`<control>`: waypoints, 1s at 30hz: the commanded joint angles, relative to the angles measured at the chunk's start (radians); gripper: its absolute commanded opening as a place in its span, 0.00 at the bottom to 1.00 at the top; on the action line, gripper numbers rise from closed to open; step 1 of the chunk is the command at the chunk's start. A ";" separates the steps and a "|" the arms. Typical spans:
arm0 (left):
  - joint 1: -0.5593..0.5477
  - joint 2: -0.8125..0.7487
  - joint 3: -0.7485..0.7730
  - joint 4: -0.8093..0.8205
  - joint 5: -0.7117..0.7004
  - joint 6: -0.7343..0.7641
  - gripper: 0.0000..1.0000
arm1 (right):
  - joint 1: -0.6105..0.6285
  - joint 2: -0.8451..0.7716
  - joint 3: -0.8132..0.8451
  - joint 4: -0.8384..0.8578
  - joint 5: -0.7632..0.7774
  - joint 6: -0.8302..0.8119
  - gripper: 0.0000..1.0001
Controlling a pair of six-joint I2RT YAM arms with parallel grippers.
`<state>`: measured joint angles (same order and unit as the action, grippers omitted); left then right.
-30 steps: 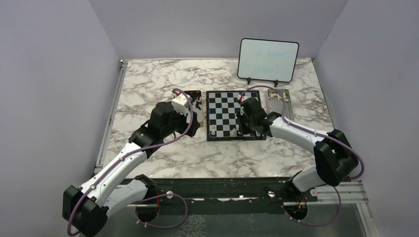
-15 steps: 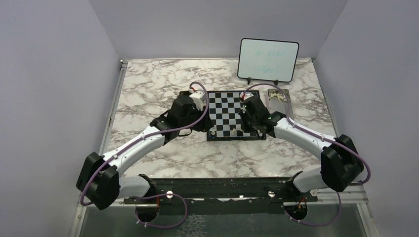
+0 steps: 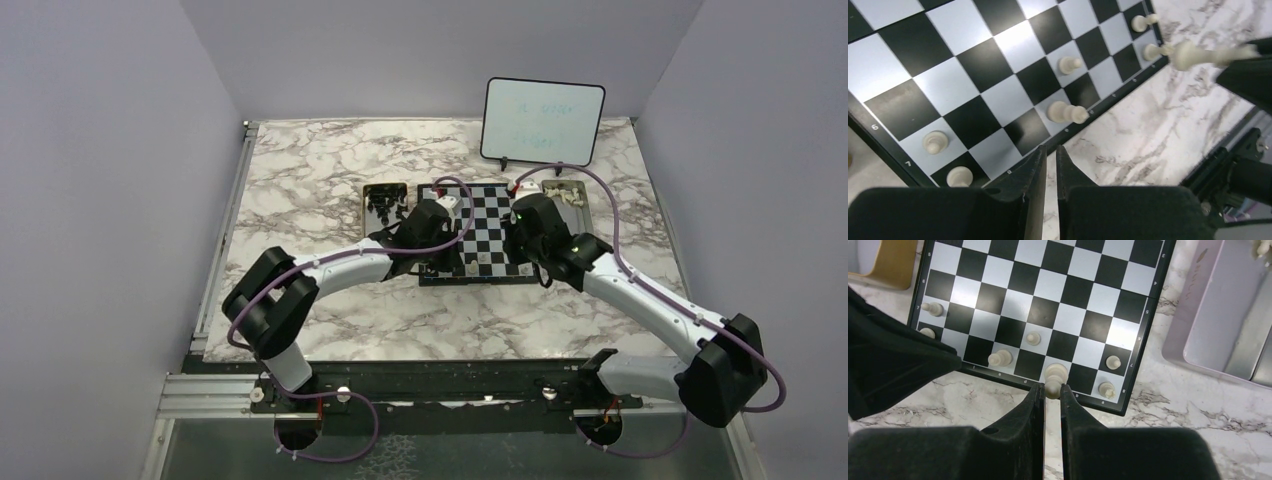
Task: Set up the chess pieces on the board
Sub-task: Adjust the chess piece on the chessboard.
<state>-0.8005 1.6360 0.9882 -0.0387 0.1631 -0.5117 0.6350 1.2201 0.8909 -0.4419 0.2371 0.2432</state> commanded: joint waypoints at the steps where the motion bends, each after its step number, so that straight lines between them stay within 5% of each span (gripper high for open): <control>1: 0.002 0.047 0.034 0.052 -0.071 -0.049 0.12 | 0.005 -0.054 -0.011 -0.032 0.056 0.004 0.07; 15: -0.006 0.209 0.109 0.124 -0.010 -0.027 0.08 | 0.005 -0.120 -0.036 -0.040 0.073 -0.010 0.09; 30: -0.022 0.204 0.121 0.040 -0.056 -0.024 0.08 | 0.005 -0.120 -0.034 -0.044 0.093 -0.010 0.09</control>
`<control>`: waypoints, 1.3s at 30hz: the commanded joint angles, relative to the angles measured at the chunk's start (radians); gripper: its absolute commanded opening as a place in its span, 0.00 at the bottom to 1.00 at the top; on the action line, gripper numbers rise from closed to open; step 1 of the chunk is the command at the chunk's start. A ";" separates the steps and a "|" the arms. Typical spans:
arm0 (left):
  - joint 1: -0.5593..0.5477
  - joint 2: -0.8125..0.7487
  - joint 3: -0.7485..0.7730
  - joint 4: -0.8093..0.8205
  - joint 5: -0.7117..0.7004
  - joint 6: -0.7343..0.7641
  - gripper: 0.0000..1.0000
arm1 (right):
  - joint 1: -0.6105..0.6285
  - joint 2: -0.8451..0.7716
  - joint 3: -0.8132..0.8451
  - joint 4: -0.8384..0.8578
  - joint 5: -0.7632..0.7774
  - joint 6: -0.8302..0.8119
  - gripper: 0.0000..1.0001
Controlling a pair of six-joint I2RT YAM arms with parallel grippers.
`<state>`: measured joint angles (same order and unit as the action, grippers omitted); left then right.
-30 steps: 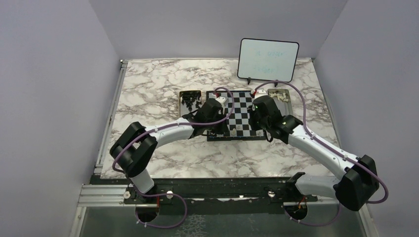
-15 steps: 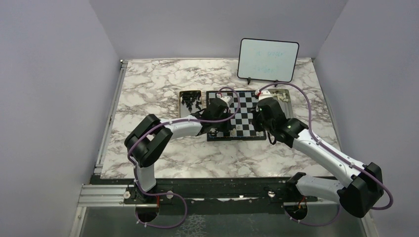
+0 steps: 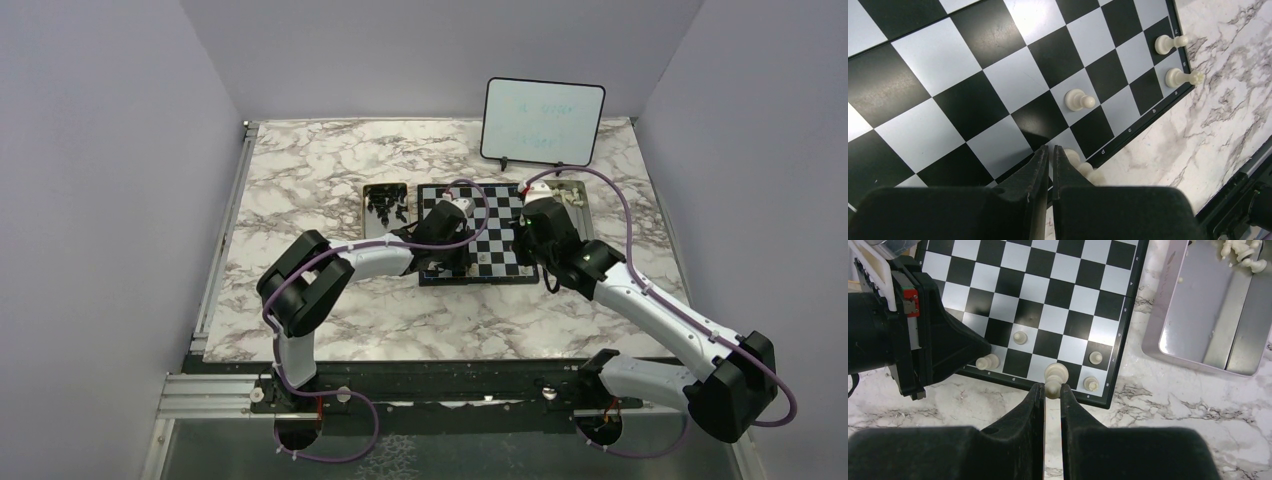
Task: Set up the chess pieces on the board
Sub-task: Adjust the chess piece on the chessboard.
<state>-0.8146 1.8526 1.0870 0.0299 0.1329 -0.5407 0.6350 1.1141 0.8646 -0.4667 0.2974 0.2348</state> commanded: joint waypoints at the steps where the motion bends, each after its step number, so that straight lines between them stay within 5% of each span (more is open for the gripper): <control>1: -0.007 -0.015 0.024 -0.054 -0.034 0.005 0.08 | 0.005 -0.014 -0.008 -0.018 0.035 -0.002 0.09; 39: -0.020 -0.012 0.044 -0.100 0.057 -0.067 0.12 | 0.005 -0.018 -0.027 -0.007 0.024 0.006 0.10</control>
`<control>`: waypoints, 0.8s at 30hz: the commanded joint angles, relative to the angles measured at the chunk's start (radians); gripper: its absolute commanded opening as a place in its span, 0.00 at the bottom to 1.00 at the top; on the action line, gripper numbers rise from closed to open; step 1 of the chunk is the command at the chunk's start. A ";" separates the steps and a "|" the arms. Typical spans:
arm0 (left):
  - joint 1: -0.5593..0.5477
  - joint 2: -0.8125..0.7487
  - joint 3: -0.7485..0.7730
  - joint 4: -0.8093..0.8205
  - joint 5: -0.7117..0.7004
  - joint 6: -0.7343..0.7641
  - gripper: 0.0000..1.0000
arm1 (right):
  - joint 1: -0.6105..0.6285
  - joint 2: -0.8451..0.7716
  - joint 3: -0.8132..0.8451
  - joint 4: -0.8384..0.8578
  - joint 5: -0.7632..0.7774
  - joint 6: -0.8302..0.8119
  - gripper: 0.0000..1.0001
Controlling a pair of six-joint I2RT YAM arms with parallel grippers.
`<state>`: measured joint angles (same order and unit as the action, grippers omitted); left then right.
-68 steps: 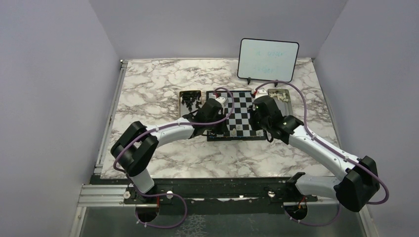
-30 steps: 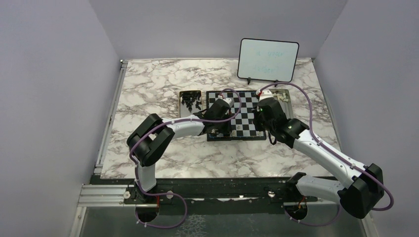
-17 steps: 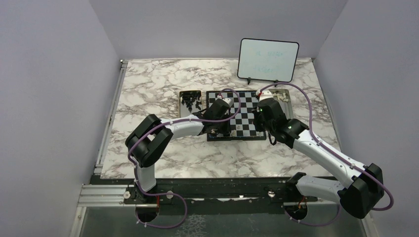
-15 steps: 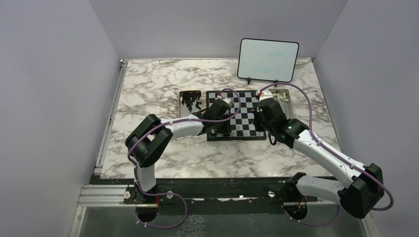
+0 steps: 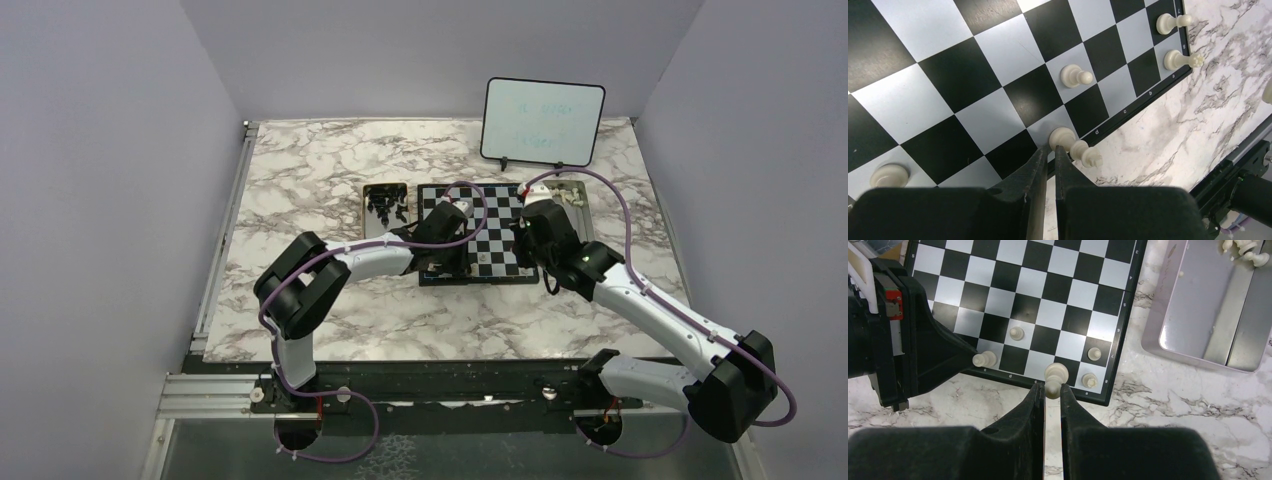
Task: Set up the chess pieces on the board
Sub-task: Adjust the chess piece on the chessboard.
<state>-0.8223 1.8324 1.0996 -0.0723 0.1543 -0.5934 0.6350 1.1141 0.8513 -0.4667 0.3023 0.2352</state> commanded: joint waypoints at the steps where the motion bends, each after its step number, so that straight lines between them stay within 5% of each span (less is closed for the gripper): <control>1: -0.014 0.013 0.036 0.002 0.039 -0.015 0.12 | 0.005 -0.017 -0.013 -0.006 0.019 0.007 0.09; 24: -0.027 0.071 0.084 0.053 0.064 -0.031 0.12 | 0.004 -0.020 -0.020 0.003 0.013 0.006 0.09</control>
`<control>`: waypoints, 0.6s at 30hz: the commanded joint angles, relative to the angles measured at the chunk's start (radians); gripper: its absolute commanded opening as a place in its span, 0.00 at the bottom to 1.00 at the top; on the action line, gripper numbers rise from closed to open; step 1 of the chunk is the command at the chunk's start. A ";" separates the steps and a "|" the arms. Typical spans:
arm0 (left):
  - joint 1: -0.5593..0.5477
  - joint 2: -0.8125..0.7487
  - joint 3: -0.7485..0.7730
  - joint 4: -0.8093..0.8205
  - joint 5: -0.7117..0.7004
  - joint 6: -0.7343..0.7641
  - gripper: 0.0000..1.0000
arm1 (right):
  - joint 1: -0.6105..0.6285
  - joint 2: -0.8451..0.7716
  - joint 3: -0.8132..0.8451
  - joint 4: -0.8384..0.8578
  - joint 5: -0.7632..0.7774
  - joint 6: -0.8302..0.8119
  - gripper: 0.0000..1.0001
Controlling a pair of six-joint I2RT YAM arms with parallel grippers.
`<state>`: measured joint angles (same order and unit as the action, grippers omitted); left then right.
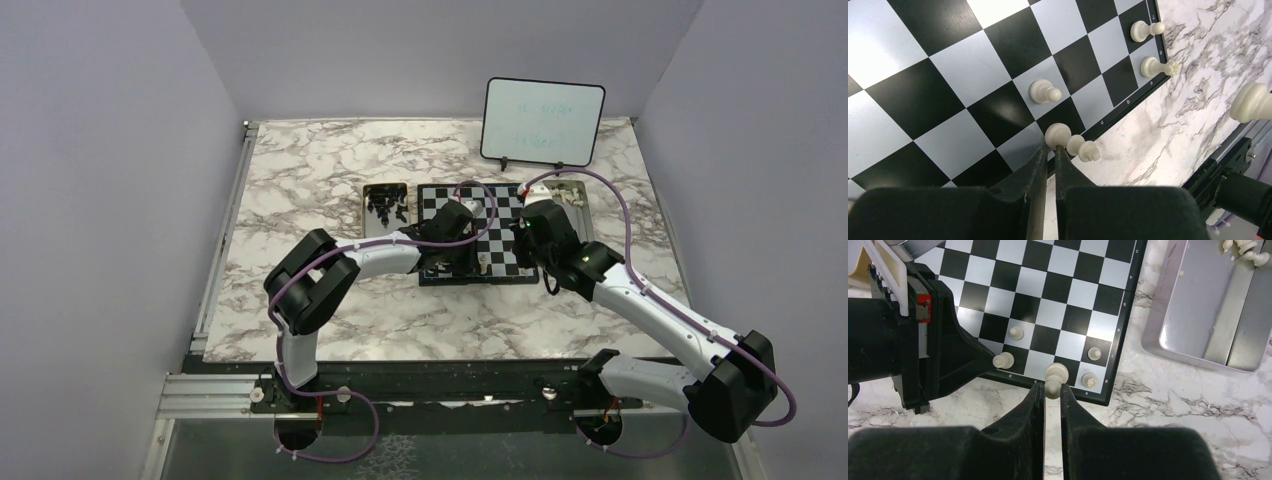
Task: Set up the chess pieces on the board
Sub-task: Adjust the chess piece on the chessboard.
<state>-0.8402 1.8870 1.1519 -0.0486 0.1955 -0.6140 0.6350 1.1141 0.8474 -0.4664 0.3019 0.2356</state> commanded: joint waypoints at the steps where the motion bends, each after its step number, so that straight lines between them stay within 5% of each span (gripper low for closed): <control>1: -0.009 0.018 0.032 0.029 0.023 -0.010 0.12 | 0.005 -0.020 -0.018 0.003 0.014 0.005 0.09; 18: -0.017 0.023 0.036 0.031 0.024 0.003 0.12 | 0.004 -0.022 -0.016 0.003 0.010 0.003 0.09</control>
<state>-0.8494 1.9022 1.1675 -0.0391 0.2016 -0.6136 0.6350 1.1141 0.8421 -0.4660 0.3019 0.2356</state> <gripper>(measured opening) 0.119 0.163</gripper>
